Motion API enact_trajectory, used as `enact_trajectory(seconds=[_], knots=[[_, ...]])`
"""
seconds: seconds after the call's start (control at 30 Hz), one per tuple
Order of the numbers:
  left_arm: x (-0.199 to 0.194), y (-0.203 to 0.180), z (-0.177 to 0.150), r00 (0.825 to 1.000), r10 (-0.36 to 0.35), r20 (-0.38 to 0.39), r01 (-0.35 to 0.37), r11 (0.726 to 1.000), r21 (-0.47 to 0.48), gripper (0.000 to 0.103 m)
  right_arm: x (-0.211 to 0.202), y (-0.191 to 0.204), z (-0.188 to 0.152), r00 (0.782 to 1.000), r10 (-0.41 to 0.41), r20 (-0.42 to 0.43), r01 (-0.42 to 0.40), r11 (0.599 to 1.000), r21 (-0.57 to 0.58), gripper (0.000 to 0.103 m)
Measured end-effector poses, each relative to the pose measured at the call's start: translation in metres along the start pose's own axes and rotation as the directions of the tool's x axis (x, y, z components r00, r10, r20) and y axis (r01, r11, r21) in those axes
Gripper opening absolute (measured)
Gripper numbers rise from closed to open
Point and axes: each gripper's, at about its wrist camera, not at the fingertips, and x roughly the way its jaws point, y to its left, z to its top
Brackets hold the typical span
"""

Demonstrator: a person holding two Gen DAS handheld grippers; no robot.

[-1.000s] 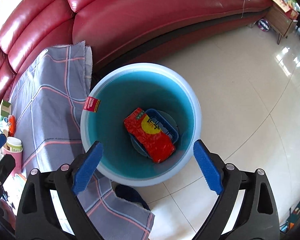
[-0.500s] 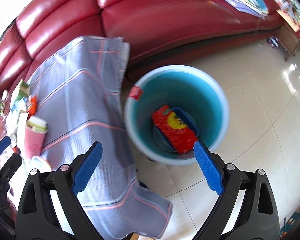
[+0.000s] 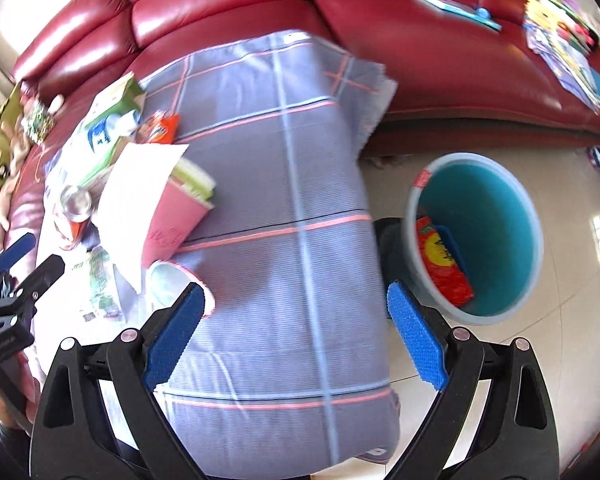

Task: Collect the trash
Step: 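Move the left gripper to the red Coca-Cola can while the right approaches the white bowl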

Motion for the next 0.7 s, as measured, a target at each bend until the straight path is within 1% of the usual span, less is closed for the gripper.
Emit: enact_trajectory(seconds=[0.13, 0.23, 0.3, 0.4, 0.5, 0.6, 0.7], knots=[[0.007, 0.042, -0.013, 0.999, 0.050, -0.013, -0.050, 0.999, -0.008, 0.099, 0.016, 0.026, -0.002, 0.999, 0.004, -0.038, -0.005, 0.999, -0.037, 0.089], [0.015, 0.068, -0.020, 0.996, 0.088, -0.010, -0.088, 0.996, 0.014, 0.099, 0.028, 0.041, -0.006, 0.998, 0.012, -0.061, -0.015, 0.999, -0.050, 0.089], [0.021, 0.082, -0.023, 0.995, 0.099, -0.011, -0.098, 0.995, 0.031, 0.099, 0.036, 0.048, -0.010, 0.997, 0.013, -0.072, -0.017, 0.999, -0.050, 0.089], [0.034, 0.102, -0.022, 0.996, 0.088, -0.016, -0.087, 0.996, 0.036, 0.099, 0.047, 0.055, -0.016, 0.996, 0.012, -0.088, -0.016, 0.999, -0.046, 0.089], [0.046, 0.114, -0.016, 0.998, 0.054, -0.014, -0.053, 0.998, 0.036, 0.099, 0.057, 0.063, -0.020, 0.996, -0.018, -0.090, 0.012, 0.998, -0.069, 0.089], [0.054, 0.122, -0.010, 1.000, 0.007, -0.001, -0.007, 1.000, 0.027, 0.099, 0.064, 0.068, -0.022, 0.996, -0.051, -0.069, 0.043, 0.994, -0.101, 0.089], [0.062, 0.123, -0.009, 1.000, -0.030, -0.009, 0.030, 0.999, 0.026, 0.099, 0.070, 0.072, -0.021, 0.995, -0.083, -0.058, 0.074, 0.989, -0.130, 0.087]])
